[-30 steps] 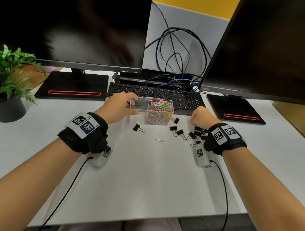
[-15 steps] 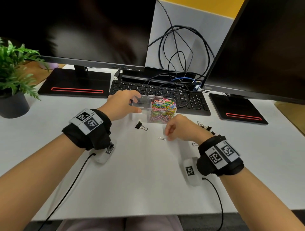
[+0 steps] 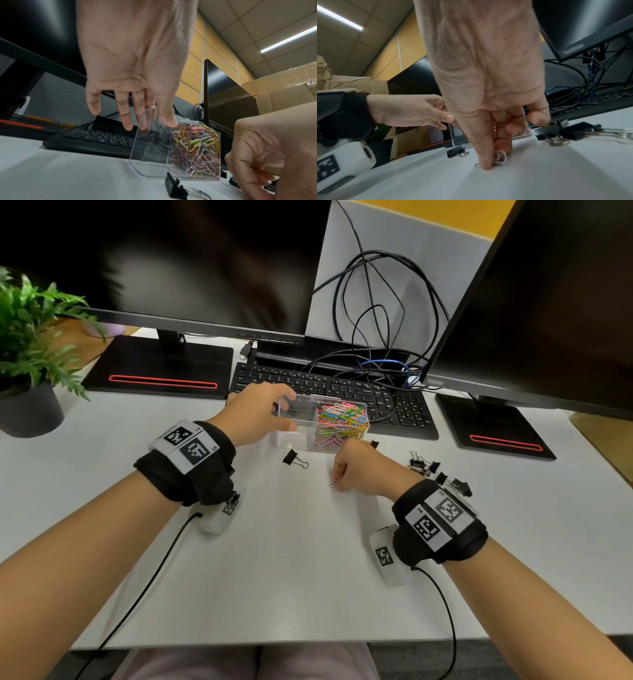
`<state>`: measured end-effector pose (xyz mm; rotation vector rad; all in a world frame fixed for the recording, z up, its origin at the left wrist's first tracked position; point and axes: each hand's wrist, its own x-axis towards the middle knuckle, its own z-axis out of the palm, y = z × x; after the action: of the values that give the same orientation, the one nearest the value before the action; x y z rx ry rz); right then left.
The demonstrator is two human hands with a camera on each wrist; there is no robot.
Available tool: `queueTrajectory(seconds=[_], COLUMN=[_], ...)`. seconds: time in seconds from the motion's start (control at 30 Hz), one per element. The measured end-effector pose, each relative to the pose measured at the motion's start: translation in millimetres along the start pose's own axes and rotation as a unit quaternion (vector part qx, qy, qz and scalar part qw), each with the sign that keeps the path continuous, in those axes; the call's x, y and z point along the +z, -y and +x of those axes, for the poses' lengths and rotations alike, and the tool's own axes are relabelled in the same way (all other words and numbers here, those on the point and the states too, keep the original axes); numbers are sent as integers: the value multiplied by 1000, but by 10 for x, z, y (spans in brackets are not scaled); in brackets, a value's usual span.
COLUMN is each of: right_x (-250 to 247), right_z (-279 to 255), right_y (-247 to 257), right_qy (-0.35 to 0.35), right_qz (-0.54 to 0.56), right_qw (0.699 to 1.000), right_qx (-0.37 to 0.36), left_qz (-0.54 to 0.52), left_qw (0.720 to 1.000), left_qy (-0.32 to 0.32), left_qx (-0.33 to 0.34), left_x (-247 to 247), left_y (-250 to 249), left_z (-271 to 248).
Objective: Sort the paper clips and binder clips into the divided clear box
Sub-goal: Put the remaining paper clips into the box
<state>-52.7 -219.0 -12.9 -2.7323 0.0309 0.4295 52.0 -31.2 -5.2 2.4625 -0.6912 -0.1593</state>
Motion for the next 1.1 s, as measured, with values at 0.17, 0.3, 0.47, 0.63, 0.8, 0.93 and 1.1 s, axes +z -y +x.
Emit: queueTrajectory(seconds=[0.17, 0.3, 0.47, 0.63, 0.8, 0.93, 1.1], right_x=[41, 97, 90, 45, -413, -748, -791], right_z=[36, 71, 56, -22, -109, 3, 236], right_y=[-14, -6, 10, 16, 104, 72, 32], right_qy=[-1, -22, -24, -35, -107, -225, -233], right_qz=[-18, -41, -40, -32, 27, 101, 118], right_qw=[1000, 999, 999, 998, 993, 968, 965], right_qx=[10, 4, 1, -32, -51, -43, -24], left_qz=[0, -4, -1, -2, 1, 4, 4], left_qw=[1000, 1000, 1000, 1000, 1000, 1000, 1000], left_qy=[-2, -3, -5, -5, -6, -7, -8], left_qx=[-1, -2, -2, -2, 0, -2, -2], left_x=[7, 15, 25, 22, 12, 10, 11], left_y=[5, 12, 27, 34, 29, 22, 7], left_z=[-1, 7, 17, 22, 4, 4, -3])
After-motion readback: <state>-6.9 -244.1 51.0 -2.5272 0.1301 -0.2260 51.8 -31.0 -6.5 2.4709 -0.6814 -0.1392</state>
